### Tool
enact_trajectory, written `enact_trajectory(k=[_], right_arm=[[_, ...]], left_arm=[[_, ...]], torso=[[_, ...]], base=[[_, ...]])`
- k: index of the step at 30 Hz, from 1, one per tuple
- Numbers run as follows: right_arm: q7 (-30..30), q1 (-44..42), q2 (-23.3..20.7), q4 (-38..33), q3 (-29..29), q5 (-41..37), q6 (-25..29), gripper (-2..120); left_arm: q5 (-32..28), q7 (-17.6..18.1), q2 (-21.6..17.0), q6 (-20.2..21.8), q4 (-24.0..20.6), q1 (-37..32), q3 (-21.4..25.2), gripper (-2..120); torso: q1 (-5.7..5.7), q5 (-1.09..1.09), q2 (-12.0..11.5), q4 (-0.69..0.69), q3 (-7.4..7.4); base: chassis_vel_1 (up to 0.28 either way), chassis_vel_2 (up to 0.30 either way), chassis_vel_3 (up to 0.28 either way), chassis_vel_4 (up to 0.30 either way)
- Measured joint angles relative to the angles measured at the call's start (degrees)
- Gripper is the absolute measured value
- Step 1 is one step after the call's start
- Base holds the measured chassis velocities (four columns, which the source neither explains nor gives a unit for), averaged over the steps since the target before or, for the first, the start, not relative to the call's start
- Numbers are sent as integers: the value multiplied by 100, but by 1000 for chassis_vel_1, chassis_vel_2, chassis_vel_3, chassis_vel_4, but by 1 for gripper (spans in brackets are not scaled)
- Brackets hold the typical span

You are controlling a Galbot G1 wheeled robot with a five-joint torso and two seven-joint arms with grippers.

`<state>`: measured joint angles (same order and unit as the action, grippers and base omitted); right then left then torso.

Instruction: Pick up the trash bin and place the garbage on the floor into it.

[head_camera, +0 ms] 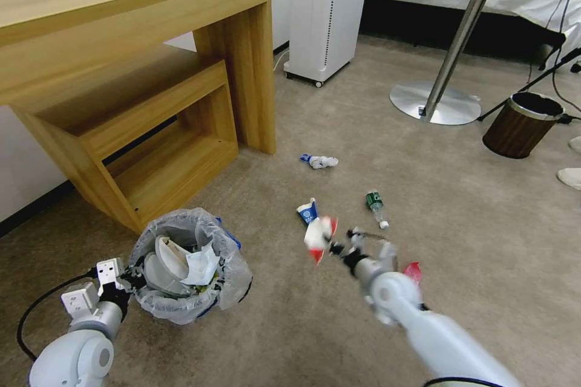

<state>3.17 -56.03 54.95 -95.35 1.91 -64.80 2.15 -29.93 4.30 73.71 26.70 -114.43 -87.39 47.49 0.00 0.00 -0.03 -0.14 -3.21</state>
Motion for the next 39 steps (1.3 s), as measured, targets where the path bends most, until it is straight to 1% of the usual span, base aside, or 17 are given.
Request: enact_trajectory(k=[2,4,5,8,10,14,16,17,18,20,21,22,26,28,31,33,39], right_arm=[[800,3,-303,-356,32,104,677,0],[906,16,-350,-411,47,114,745,0],[1177,89,-506,-620,136,110,926,0],[1317,204,-656,-854,289,54,1001,0],[1348,470,-818,-1254,648,-22,961,0],[1269,773,-885,-1503,1057,-56,827,0],[1080,1091,-904,-1650,1456,-119,718,0],[867,1454,-873,-1709,1859,-207,602,0],[867,1454,-873,-1709,1859,-207,602,0],[640,1778,-766,-1702,2237,-286,461,0],[257,2092,-592,-1626,2633,-424,267,0],[257,2092,-592,-1626,2633,-424,267,0],[-391,2494,-301,-1435,3238,-669,6,0],[-827,2778,-40,-1195,3703,-774,-187,0],[-1031,2904,136,-1055,3921,-839,-292,0],[-1342,3038,414,-881,4162,-891,-453,0],[-1481,3122,720,-711,4332,-882,-547,0]], left_arm=[[0,8,4,5,-10,-1,-9,0],[0,10,4,7,-15,-3,-9,0],[0,13,-1,17,-35,-12,-9,0],[-6,14,-9,33,-65,-26,-5,0],[-7,18,-15,65,-98,-36,-2,0],[-7,23,-10,103,-121,-30,-9,0],[-7,24,2,121,-133,-18,-23,0],[-7,27,11,139,-138,-4,-36,0],[-7,27,11,139,-138,-4,-36,0],[-5,31,21,157,-141,17,-51,0],[-5,35,33,172,-147,45,-61,0],[-5,35,33,172,-147,45,-61,0],[-15,41,37,189,-150,75,-66,0],[-30,42,36,192,-150,95,-66,0],[-41,43,34,192,-145,111,-67,0],[-63,44,32,195,-122,139,-64,0],[-78,46,31,199,-88,178,-65,0]], torso=[[0,-1,0,2,0],[0,0,0,2,0],[0,0,0,1,0],[0,-1,0,1,0],[0,-2,0,2,0],[0,-2,0,1,0],[0,-2,0,2,0],[0,-3,0,2,0],[0,-3,0,2,0],[0,-3,0,2,0],[0,-3,0,2,0],[0,-3,0,2,0],[0,-3,0,2,0],[0,-3,0,2,-1],[0,-2,0,2,-1],[0,-3,0,2,0],[0,-2,0,2,-1]], base=[[0,0,0,0],[0,0,0,0],[0,0,0,0],[0,0,0,0],[0,0,0,0],[0,0,0,0],[0,0,0,0],[0,0,0,0],[0,0,0,0],[0,0,0,0],[0,0,0,0],[0,0,0,0],[0,0,0,0],[0,0,0,0],[0,0,0,0],[0,0,0,0],[0,0,0,0]])
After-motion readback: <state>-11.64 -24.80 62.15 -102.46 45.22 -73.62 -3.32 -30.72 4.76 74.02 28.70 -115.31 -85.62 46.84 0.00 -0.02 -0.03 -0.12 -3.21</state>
